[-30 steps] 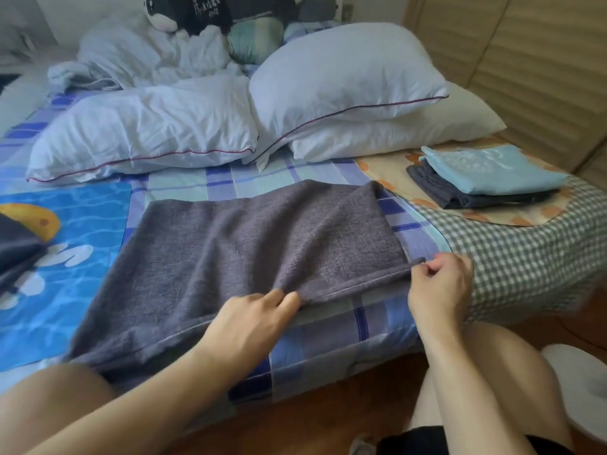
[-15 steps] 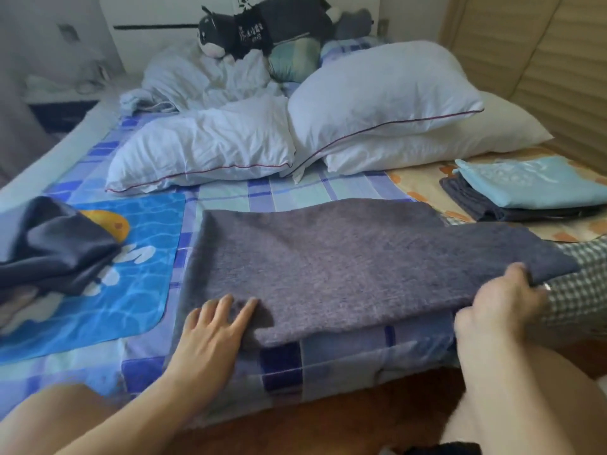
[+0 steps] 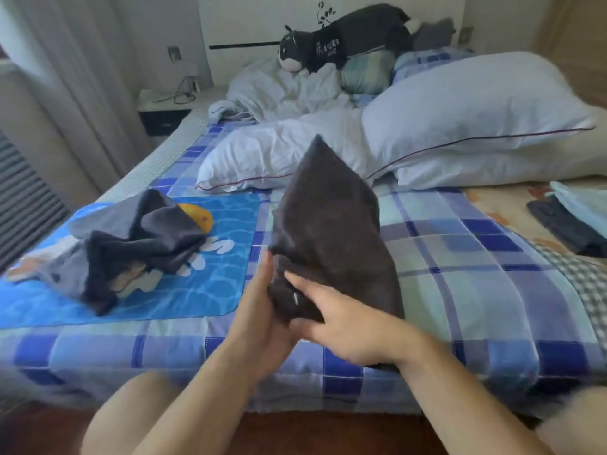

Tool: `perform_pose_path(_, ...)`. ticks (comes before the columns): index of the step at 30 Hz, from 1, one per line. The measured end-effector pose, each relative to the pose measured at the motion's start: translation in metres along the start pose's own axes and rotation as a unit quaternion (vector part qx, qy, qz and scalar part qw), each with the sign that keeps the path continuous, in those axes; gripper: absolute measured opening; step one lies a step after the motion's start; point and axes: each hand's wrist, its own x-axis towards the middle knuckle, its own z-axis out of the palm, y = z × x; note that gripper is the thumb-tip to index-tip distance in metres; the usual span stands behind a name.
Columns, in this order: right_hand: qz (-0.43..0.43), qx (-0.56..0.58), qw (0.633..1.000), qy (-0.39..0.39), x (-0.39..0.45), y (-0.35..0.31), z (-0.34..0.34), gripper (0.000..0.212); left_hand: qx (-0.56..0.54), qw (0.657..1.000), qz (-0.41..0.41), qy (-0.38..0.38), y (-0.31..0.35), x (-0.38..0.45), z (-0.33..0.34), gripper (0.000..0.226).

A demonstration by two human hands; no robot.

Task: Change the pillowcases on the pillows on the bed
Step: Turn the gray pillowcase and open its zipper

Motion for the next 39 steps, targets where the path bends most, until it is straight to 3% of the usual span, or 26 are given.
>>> perform_pose_path(2,-0.022,-0.036,0.998,-0.046,0.003,-0.002,-0.002,0.054,-0.013,0.997,-0.022,0.067,0.01,0.013,-0.006,0.015)
perform_pose_path(3,-0.01,-0.017,0.999,-0.032,0.006,-0.002,-0.008,0.05,0.033,0.994,-0.008,0.104,0.018,0.022,-0.012,0.021)
perform_pose_path(6,0.014,0.008,0.991,0.135,0.028,0.006,-0.031,0.034,0.143,0.974,0.048,0.17,0.072,0.053,-0.03,0.044)
perform_pose_path(8,0.064,0.009,0.967,0.248,0.048,0.009,-0.049,0.019,0.252,0.938,0.14,0.194,0.137,0.063,-0.036,0.048)
perform_pose_path(12,0.122,0.037,0.938,0.322,0.081,0.017,-0.078,0.015,0.476,0.77,0.368,0.213,0.273,0.052,-0.045,0.058)
perform_pose_path(15,0.119,0.048,0.946,0.297,0.097,0.02,-0.074,0.016,0.558,0.658,0.425,0.272,0.329,0.033,-0.073,0.057)
perform_pose_path(17,0.131,0.051,0.952,0.273,0.101,0.024,-0.066,0.015,0.611,0.589,0.409,0.336,0.34,0.026,-0.105,0.055)
perform_pose_path(19,0.144,0.044,0.955,0.257,0.101,0.031,-0.057,0.015,0.672,0.544,0.341,0.369,0.328,0.018,-0.143,0.052)
perform_pose_path(22,0.169,0.037,0.955,0.24,0.095,0.044,-0.052,0.015,0.804,0.463,0.125,0.351,0.276,0.021,-0.194,0.033)
perform_pose_path(25,0.185,0.037,0.955,0.227,0.091,0.061,-0.059,0.013,0.845,0.454,-0.136,0.247,0.2,0.037,-0.201,0.028)
perform_pose_path(26,0.191,0.029,0.956,0.22,0.09,0.066,-0.063,0.013,0.854,0.444,-0.16,0.219,0.177,0.047,-0.197,0.03)
perform_pose_path(28,0.203,0.01,0.955,0.214,0.087,0.079,-0.075,0.013,0.876,0.432,-0.112,0.181,0.146,0.076,-0.176,0.03)
perform_pose_path(32,0.237,-0.032,0.947,0.212,0.077,0.105,-0.11,0.017,0.867,0.491,-0.04,0.076,0.107,0.151,-0.101,0.033)
perform_pose_path(39,0.287,-0.077,0.907,0.3,0.033,0.18,-0.219,0.024,0.855,0.515,0.035,-0.044,0.044,0.286,0.043,0.055)
